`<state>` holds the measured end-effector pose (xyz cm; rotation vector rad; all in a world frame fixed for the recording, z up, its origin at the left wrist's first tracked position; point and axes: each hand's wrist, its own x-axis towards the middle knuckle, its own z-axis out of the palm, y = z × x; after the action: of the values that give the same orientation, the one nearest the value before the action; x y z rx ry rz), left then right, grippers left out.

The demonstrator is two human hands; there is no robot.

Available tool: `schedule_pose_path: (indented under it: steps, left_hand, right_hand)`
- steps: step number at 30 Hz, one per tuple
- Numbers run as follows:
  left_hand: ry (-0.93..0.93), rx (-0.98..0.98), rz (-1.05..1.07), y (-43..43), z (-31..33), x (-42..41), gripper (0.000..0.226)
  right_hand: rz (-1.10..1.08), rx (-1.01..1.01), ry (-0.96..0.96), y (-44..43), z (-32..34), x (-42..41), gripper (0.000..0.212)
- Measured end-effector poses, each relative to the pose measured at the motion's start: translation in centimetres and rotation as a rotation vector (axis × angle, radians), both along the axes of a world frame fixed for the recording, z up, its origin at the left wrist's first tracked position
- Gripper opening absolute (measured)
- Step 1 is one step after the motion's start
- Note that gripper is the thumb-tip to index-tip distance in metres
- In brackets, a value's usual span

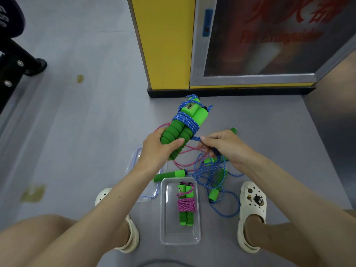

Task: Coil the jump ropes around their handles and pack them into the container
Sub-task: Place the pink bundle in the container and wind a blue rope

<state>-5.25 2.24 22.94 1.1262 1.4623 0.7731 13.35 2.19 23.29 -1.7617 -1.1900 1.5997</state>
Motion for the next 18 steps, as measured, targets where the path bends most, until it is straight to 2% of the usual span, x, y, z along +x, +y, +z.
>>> schedule_pose_path:
  steps: [5, 10, 15, 18]
  left_hand:
    - [0.418, 0.265, -0.065, -0.4, -0.6, 0.4, 0.035]
    - [0.801, 0.482, -0.168, -1.3, -0.4, 1.1, 0.039]
    - [0.929, 0.677, -0.183, -1.9, -1.1, 1.2, 0.052]
    - [0.945, 0.791, -0.206, -2.4, -1.8, 1.3, 0.066]
  right_hand:
    - [-0.026, -0.015, 0.037, -0.1, 0.4, -0.6, 0.033]
    - [-0.008, -0.021, 0.106, -0.4, 0.9, -1.2, 0.035]
    - [0.081, -0.005, 0.15, -0.4, 1.0, -1.5, 0.032]
    - [0.032, -0.012, 0.192, -0.2, 0.9, -1.8, 0.027]
